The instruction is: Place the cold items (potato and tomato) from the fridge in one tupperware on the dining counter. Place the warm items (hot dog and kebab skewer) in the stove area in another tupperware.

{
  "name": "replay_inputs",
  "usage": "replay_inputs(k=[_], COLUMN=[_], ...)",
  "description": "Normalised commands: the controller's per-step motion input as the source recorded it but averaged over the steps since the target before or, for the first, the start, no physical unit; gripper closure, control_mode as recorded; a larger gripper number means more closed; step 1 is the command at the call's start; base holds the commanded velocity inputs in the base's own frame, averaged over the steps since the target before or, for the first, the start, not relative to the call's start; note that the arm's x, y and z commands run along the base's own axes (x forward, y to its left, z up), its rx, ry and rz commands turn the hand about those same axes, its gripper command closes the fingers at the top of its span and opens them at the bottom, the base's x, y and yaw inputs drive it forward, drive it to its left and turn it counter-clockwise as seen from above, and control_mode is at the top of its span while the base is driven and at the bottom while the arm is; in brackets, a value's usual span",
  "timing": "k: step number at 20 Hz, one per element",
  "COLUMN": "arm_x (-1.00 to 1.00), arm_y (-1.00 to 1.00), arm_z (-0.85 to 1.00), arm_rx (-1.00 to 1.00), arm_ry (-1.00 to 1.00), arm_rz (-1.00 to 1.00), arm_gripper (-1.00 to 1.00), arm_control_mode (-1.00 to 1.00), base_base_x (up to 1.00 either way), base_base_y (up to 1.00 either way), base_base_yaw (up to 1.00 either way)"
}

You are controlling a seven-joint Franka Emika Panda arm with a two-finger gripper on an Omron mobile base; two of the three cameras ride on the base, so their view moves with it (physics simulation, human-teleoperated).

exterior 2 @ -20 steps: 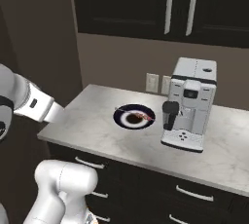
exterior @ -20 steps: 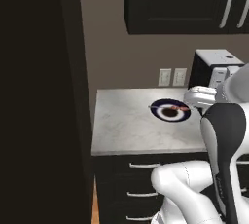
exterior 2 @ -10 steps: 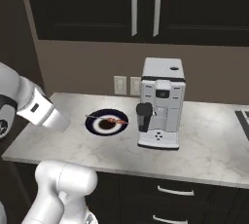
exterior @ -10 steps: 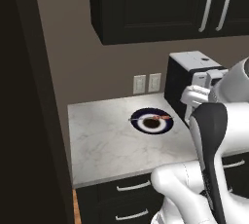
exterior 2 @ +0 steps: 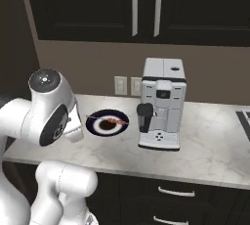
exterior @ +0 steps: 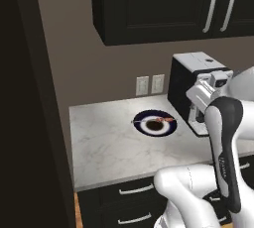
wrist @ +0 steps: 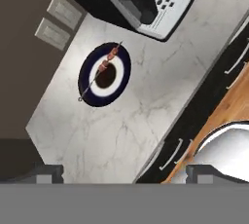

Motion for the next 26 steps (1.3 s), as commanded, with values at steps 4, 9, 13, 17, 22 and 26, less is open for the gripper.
replay_inputs(k=[4, 9, 13, 17, 22, 26], arm_x=[0.74, 0.74, 0.73, 0.68, 0.63, 0.63], arm_y=[0.00, 0.00, 0.00, -0.04, -0.10, -0.14], arm_z=[-0.45, -0.52, -0.59, -0.61, -0.48, -0.31], arm_rx=[0.01, 0.00, 0.00, 0.00, 0.09, 0.18], arm_ry=[0.14, 0.32, 0.13, 0.04, 0.05, 0.13], arm_rz=[-0.16, -0.21, -0.03, 0.00, 0.00, 0.00], arm_gripper=[-1.00, -1.00, -1.00, -1.00, -1.00, -1.00], arm_control_mode=[-1.00, -1.00, -1.00, -1.00, -1.00, -1.00], base_base_x=[0.00, 0.00, 0.00, 0.00, 0.00, 0.00], base_base_y=[0.00, 0.00, 0.00, 0.00, 0.00, 0.00], base_base_yaw=[0.00, 0.00, 0.00, 0.00, 0.00, 0.00])
